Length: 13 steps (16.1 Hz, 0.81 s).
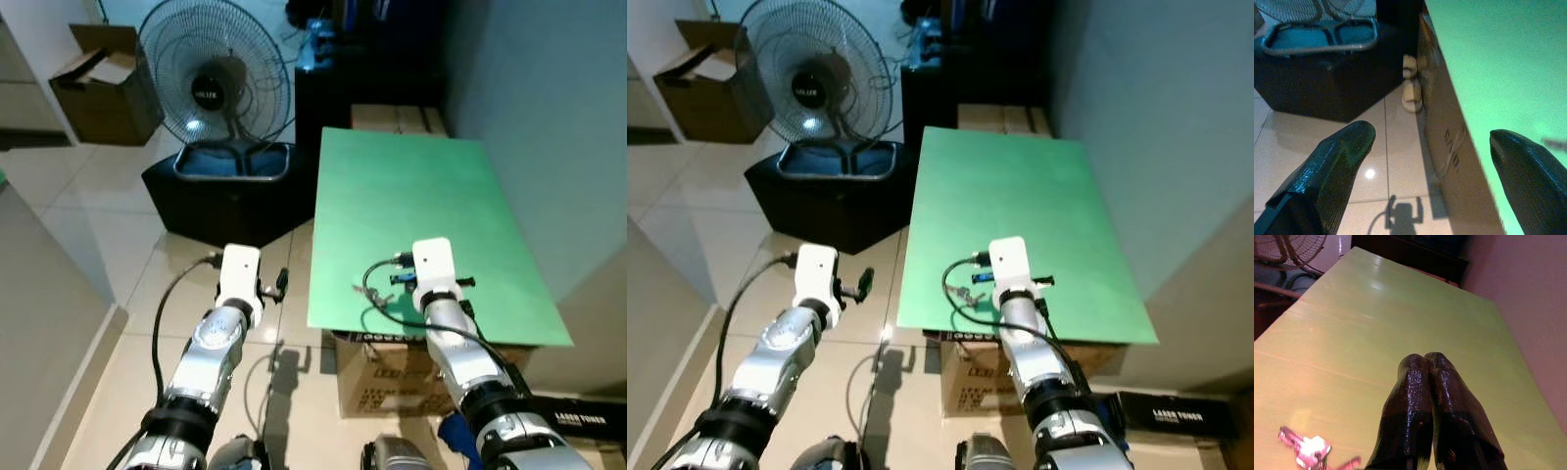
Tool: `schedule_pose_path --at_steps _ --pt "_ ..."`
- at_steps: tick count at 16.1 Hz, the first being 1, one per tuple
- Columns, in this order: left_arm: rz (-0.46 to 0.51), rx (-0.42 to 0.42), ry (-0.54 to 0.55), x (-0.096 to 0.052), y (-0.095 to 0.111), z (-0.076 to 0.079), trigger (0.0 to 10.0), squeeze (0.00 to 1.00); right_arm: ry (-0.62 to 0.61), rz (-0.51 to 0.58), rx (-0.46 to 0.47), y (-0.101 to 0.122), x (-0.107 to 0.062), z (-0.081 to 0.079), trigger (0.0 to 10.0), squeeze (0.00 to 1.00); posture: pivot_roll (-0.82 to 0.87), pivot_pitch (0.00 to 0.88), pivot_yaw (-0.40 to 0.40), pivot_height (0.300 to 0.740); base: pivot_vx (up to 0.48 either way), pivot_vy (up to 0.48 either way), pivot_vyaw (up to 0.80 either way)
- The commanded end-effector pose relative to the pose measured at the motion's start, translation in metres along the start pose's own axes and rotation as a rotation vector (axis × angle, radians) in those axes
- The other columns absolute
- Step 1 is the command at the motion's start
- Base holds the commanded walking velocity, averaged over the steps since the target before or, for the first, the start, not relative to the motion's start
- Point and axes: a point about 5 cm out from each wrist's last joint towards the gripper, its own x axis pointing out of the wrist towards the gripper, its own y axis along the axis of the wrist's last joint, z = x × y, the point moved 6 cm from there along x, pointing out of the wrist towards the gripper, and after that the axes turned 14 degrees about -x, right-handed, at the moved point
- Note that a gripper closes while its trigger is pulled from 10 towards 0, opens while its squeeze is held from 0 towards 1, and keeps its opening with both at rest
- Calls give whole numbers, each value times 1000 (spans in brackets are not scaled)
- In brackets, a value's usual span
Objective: Hang keys on a hook
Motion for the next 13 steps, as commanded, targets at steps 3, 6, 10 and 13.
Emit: schedule_pose_path --at_steps 3,6,10,13 --pt "-73 73 45 5 -23 -13 10000 0 -8 -6 -6 -6 -2 2 10000 0 -270 0 80 713 0 0 0" --pt "37 35 15 12 10 -11 10000 0 -27 98 44 9 -9 5 10000 0 -269 0 111 713 0 0 0" --pt "72 79 -52 18 21 4 10000 0 -31 33 59 -6 -10 2 10000 0 -268 0 136 713 0 0 0" --pt "84 81 -69 18 24 7 10000 0 -68 13 82 -5 -6 7 10000 0 -272 0 144 713 0 0 0"
